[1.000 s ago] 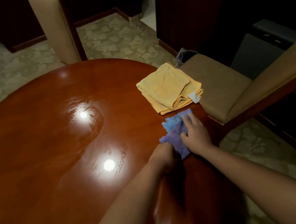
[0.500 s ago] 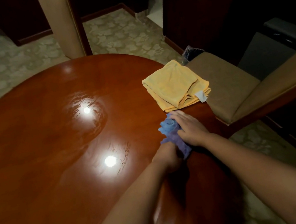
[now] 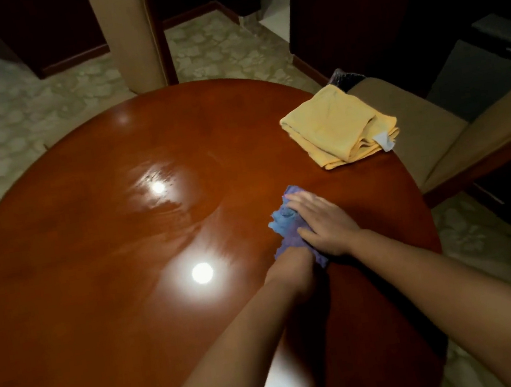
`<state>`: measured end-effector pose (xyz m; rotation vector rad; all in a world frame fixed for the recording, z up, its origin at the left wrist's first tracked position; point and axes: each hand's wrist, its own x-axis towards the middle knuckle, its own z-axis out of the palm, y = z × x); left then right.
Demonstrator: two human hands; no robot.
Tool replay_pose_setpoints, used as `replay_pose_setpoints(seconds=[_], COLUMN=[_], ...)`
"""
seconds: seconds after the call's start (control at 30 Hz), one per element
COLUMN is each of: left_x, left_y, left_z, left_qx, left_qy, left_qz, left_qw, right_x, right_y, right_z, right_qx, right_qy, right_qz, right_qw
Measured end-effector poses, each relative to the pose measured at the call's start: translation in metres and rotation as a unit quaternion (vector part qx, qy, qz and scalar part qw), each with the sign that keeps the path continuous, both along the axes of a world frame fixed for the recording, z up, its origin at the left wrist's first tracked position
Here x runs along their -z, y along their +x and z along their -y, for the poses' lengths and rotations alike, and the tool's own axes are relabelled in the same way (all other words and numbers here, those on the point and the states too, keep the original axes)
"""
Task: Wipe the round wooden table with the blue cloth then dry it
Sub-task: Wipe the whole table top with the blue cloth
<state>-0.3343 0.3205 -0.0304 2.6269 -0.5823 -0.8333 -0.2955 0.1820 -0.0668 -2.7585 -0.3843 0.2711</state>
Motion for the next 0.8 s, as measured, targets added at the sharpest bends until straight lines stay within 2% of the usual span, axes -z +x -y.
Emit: replay_pose_setpoints(seconds=[0.37,0.67,0.73,0.8], left_x=[-0.007,0.007,0.034,0.008], left_y=[0.025,0.082,0.111,0.117], left_z=[-0.094,-0.159,-0.179,-0.192], left_qx=[-0.022,-0.025,-0.060,-0.068], left_qy=[0.002,0.064,0.067,0.060], left_qz=[0.023,0.032,0.077,0.093], left_qw=[0.999,0.997,0.993,0.992], right_x=[0.010,0.011,0.012,0.014], right_y=[0.028,0.090,0.107,0.124], right_z=[-0.098,-0.170,-0.191,-0.209], right_qx=[0.038,0.048,0.069,0.090], right_qy=[-0.062,-0.063,-0.061,-0.054], right_qz=[0.020,0.031,0.040,0.039], right_qw=[0.997,0.996,0.995,0.994])
